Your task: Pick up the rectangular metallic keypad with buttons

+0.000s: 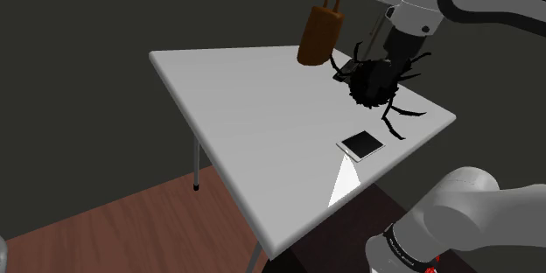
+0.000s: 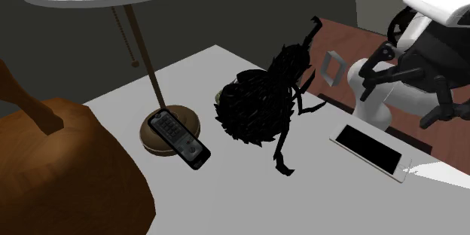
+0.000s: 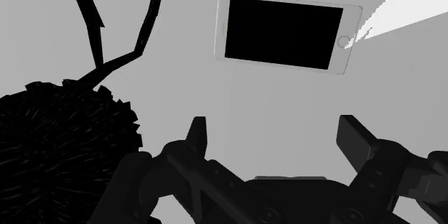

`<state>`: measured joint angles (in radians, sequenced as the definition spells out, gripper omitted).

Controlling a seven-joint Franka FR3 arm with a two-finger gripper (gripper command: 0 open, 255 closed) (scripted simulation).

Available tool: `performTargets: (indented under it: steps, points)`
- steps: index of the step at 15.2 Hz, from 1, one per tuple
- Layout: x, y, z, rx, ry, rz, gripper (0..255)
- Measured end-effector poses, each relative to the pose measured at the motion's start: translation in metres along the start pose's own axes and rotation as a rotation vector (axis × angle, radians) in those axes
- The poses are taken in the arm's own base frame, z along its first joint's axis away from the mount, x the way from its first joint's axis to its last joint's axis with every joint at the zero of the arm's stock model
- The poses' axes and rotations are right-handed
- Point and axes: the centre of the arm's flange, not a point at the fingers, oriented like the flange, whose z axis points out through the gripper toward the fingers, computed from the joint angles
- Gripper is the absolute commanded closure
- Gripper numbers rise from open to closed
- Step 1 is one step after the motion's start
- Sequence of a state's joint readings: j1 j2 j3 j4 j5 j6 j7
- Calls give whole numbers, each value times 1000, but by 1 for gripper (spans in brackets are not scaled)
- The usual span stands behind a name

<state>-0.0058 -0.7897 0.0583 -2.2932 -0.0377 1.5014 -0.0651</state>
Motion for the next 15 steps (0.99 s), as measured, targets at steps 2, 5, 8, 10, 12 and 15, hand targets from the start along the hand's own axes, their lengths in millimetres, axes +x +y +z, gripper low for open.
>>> performTargets:
  steps: [2, 5, 8, 10, 12, 15]
  points:
    - [6, 2, 1, -1, 0, 20, 0]
    - [36, 11, 7, -7, -2, 130, 0]
    - [74, 24, 15, -13, -4, 257, 0]
    - [98, 37, 22, -17, -3, 344, 0]
    - [120, 52, 26, -21, -4, 431, 0]
    - [152, 77, 31, -27, -5, 561, 0]
